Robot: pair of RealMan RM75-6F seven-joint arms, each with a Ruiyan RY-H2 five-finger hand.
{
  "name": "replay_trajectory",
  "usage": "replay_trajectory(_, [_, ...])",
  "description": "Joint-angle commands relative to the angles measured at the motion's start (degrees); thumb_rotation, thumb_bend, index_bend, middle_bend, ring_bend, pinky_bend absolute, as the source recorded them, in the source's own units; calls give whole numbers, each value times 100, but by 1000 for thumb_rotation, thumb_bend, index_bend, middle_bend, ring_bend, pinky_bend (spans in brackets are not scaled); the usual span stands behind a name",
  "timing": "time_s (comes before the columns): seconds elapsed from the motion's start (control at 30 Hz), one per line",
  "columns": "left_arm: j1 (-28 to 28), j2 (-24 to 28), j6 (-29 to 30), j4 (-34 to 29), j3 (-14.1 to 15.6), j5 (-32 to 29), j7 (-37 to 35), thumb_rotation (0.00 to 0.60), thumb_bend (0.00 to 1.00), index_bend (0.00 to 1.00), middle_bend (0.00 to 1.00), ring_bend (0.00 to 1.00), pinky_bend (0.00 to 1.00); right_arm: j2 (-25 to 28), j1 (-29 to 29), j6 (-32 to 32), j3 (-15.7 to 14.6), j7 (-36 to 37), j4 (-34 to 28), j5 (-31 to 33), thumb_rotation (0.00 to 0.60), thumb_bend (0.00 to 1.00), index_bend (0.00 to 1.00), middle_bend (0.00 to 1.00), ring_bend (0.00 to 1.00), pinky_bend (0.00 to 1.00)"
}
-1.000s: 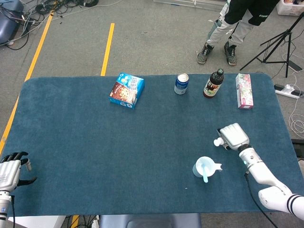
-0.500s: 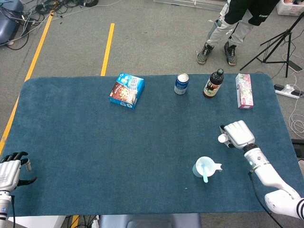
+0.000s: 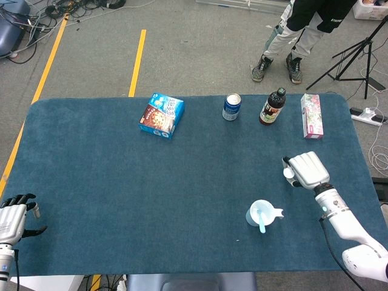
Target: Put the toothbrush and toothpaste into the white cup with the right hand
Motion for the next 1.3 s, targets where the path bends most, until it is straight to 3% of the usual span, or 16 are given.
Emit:
replay_trajectory(0.03, [0, 0, -1, -1, 2, 1, 1, 600, 0, 588, 252, 190, 201, 46, -20, 46, 22, 39, -51, -22, 600, 201, 670, 1000, 1000, 1000])
replay_trajectory(0.7, [-1, 1, 1, -5, 2, -1, 5, 600, 0, 588, 252, 190, 201, 395, -141, 341, 119, 298, -461, -195, 600, 203, 674, 1000, 1000, 1000])
replay_trajectory(1.03, [0, -5, 8, -5, 4, 3, 16, 600, 0, 588, 252, 190, 201, 1342, -391, 769, 175, 665, -1589, -470, 600, 203, 674, 1000, 1000, 1000])
replay_trajectory(1.3, [2, -24, 25, -5, 7, 1, 59, 600, 0, 588, 252, 190, 201, 2201, -663, 1083, 51, 1124, -2524, -979, 600, 203, 674, 1000, 1000, 1000])
